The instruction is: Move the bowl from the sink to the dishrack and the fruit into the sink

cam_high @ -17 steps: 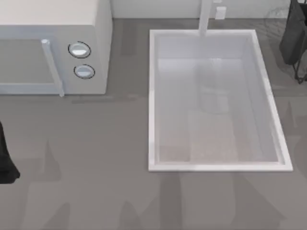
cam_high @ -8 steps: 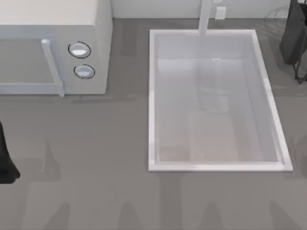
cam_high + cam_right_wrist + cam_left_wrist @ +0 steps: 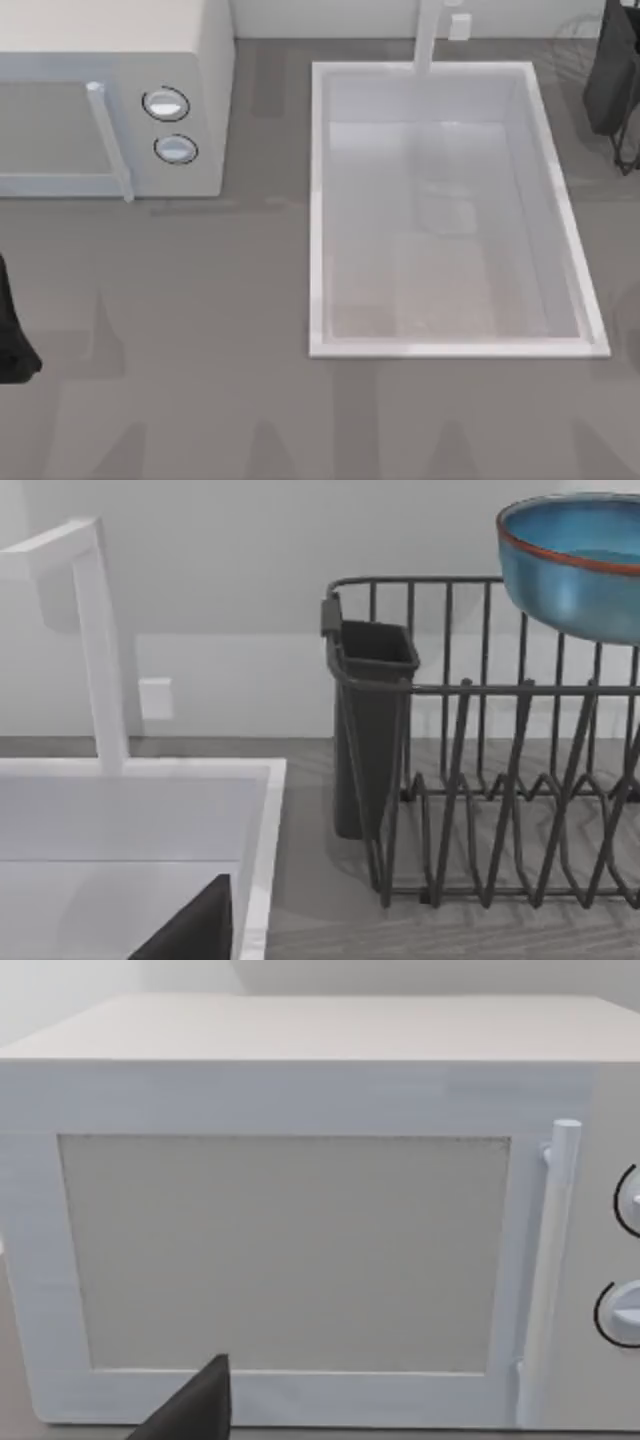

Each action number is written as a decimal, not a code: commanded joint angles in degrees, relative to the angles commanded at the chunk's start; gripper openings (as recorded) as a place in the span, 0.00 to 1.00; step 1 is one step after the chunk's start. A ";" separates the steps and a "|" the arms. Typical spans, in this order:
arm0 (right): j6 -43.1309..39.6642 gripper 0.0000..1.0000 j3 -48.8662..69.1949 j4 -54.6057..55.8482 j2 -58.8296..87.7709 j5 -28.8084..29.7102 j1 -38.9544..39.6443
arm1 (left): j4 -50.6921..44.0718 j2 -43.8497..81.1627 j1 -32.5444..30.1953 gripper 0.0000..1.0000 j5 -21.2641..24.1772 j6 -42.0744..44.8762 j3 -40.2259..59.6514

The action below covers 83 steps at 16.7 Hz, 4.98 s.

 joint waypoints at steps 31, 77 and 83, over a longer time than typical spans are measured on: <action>-3.64 1.00 20.96 -17.71 26.33 -0.28 -3.81 | 0.00 0.00 0.00 1.00 0.00 0.00 0.00; -12.88 0.55 59.55 -39.13 110.42 0.06 -13.78 | 0.00 0.00 0.00 1.00 0.00 0.00 0.00; -12.88 0.10 59.55 -39.13 110.42 0.06 -13.78 | 0.00 0.00 0.00 1.00 0.00 0.00 0.00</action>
